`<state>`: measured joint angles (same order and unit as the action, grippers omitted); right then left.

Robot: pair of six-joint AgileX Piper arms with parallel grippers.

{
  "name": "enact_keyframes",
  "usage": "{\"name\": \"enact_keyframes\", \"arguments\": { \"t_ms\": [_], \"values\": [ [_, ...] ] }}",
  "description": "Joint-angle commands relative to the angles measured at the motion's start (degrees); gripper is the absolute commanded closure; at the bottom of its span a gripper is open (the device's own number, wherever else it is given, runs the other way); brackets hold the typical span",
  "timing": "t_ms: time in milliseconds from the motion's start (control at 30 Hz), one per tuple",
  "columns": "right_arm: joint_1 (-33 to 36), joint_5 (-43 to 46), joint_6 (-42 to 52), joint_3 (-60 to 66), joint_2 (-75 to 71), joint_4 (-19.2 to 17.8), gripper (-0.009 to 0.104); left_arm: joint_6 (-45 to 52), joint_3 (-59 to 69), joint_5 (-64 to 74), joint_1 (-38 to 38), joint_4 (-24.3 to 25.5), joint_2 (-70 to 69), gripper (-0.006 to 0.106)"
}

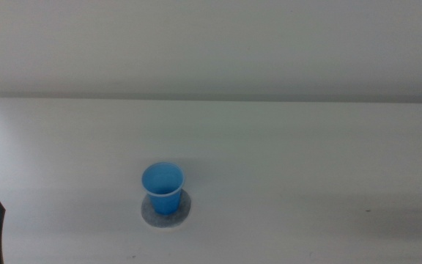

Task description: Place an empty cup on a cup mat.

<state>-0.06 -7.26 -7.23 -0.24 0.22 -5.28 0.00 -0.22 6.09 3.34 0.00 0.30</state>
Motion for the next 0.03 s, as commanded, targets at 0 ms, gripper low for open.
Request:
{"name": "enact_keyframes", "arguments": {
  "t_ms": [0],
  "values": [
    [-0.44, 0.64, 0.81, 2.45, -2.29, -0.63, 0.002, 0.0, 2.35, -0.67, -0.48, 0.0, -2.33, 0.007]
  ]
}}
